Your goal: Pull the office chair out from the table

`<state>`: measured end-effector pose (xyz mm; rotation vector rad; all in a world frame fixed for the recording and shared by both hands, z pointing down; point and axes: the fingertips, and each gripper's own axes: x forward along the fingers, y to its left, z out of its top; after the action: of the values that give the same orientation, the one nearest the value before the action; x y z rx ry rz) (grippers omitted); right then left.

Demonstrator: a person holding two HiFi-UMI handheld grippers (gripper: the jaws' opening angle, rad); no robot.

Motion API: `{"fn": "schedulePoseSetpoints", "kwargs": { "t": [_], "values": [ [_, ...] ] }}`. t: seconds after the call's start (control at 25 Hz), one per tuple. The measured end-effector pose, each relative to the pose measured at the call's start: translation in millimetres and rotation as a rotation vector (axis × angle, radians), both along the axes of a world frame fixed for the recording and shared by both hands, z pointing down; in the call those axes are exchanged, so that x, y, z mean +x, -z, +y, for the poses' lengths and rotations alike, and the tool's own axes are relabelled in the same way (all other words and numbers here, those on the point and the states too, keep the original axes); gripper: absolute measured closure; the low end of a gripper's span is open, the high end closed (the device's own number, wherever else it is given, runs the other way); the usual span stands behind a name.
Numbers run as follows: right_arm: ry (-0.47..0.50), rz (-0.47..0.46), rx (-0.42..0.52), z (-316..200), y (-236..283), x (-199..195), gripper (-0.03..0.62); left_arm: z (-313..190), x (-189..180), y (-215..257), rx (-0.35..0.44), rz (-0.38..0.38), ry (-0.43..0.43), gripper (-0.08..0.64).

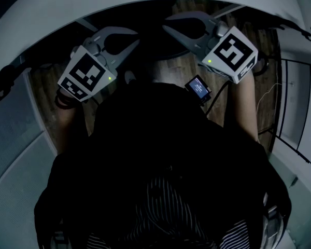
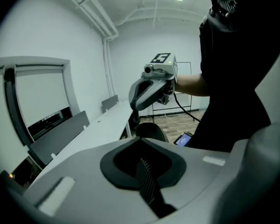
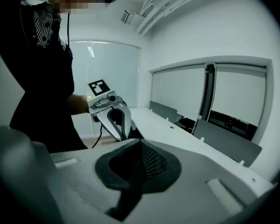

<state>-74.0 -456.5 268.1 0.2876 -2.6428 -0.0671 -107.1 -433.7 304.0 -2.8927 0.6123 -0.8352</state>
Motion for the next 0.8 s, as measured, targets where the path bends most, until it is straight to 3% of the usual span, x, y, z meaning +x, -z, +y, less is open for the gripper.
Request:
{"fn": "schedulePoseSetpoints", "kwargs": {
  "t": [0.16, 0.24, 0.32, 0.44, 0.8],
  "values": [
    [0.066, 0.091, 0.002, 9.5, -16.4, -6.2, 0.583, 10.1, -1.8, -18.6, -0.009, -0.119, -0.110, 0.523],
    [0.089, 0.103, 0.010, 11.1, -19.2, -6.2, 0.515, 10.4, -2.3, -22.2, -0.008, -0.154, -0.140, 0.481],
    [0.123, 0.116, 0.006, 16.2, -22.0, -6.8, 0.446, 10.9, -4.4, -26.2, -0.007, -0.191, -0.160, 0.351],
    [0.173, 0.140, -0.018, 19.6, -31.8, -8.7, 0.365, 7.1, -5.1, -34.3, -0.010, -0.233, -0.184, 0.283],
    [0.219, 0.277, -0.052, 26.8, -61.4, -12.1, 0.271, 12.3, -11.7, -52.4, -0.045, -0.323, -0.227, 0.160]
  ]
}}
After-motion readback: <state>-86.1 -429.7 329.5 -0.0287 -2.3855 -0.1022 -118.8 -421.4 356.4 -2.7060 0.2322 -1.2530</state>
